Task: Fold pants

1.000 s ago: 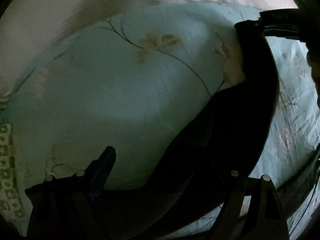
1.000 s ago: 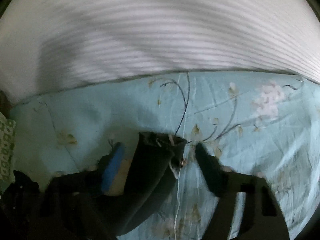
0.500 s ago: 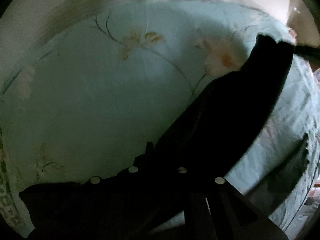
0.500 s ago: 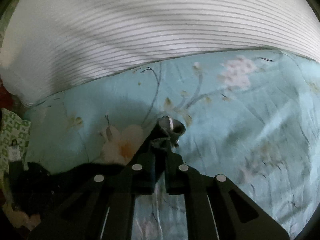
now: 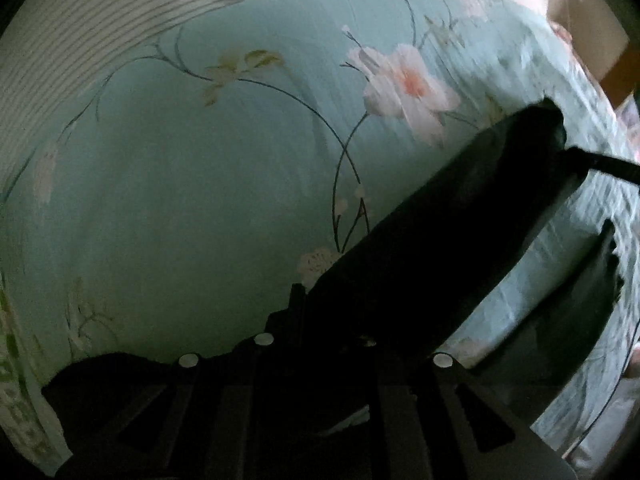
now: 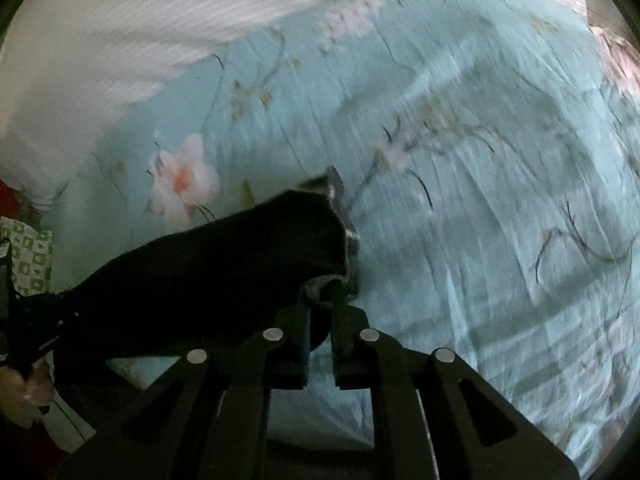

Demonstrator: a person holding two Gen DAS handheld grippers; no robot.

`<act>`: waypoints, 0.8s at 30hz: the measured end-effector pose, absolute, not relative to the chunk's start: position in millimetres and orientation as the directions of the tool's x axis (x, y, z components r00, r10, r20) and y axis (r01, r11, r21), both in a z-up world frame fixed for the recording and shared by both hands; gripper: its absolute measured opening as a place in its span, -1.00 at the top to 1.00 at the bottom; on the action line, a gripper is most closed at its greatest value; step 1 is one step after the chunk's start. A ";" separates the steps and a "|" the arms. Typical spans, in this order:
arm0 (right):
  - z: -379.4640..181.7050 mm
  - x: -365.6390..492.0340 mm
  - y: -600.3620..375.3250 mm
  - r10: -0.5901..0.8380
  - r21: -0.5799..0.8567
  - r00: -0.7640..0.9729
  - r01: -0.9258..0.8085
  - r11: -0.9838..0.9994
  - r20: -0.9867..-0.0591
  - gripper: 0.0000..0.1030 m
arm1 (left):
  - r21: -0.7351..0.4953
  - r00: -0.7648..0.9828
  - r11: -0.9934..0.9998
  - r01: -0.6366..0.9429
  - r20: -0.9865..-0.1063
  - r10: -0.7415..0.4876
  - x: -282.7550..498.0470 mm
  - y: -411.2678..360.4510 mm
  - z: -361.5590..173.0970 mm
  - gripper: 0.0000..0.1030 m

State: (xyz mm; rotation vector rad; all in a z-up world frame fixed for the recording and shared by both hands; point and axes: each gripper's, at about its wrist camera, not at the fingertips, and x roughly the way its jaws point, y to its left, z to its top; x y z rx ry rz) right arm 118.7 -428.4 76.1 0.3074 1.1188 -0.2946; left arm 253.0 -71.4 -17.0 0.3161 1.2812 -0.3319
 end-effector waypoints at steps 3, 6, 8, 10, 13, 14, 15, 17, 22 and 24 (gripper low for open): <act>83.0 122.3 -429.6 -0.070 0.083 0.412 0.342 0.936 -0.909 0.76 | 0.055 0.236 0.898 0.436 -0.970 -0.056 261.0 -76.1 -24.3 0.70; 90.5 134.4 -433.5 -0.071 0.069 0.403 0.322 0.944 -0.913 0.56 | 0.045 0.208 0.894 0.446 -0.977 -0.054 269.2 -81.7 -30.1 0.66; 95.5 144.5 -434.7 -0.072 0.070 0.420 0.312 0.947 -0.905 0.41 | 0.033 0.193 0.895 0.445 -0.979 -0.060 274.3 -83.9 -33.7 0.59; 100.6 152.5 -438.4 -0.064 0.081 0.439 0.304 0.949 -0.896 0.11 | 0.019 0.185 0.896 0.445 -0.980 -0.071 277.8 -84.5 -34.3 0.51; 102.1 164.1 -439.4 -0.037 0.098 0.454 0.270 0.958 -0.890 -0.08 | 0.006 0.178 0.890 0.455 -0.980 -0.084 283.7 -89.7 -37.5 0.34; 99.7 169.8 -440.0 -0.036 0.092 0.441 0.264 0.960 -0.897 -0.09 | 0.005 0.175 0.888 0.459 -0.981 -0.086 286.7 -92.6 -38.5 0.32; 96.9 175.3 -440.6 -0.039 0.083 0.429 0.261 0.962 -0.903 -0.09 | 0.003 0.173 0.886 0.464 -0.981 -0.087 290.7 -96.3 -41.2 0.31; 89.5 185.1 -442.7 -0.025 0.086 0.408 0.251 0.964 -0.913 -0.09 | 0.002 0.169 0.881 0.473 -0.982 -0.089 300.9 -102.4 -45.6 0.22; 70.7 198.2 -439.9 -0.004 0.074 0.339 0.216 0.974 -0.941 -0.09 | -0.020 0.144 0.876 0.481 -0.984 -0.102 325.7 -105.6 -51.0 0.08; 70.1 199.1 -431.9 0.000 0.064 0.340 0.177 0.982 -0.940 0.29 | -0.036 0.137 0.868 0.496 -0.983 -0.119 333.8 -107.0 -48.5 0.52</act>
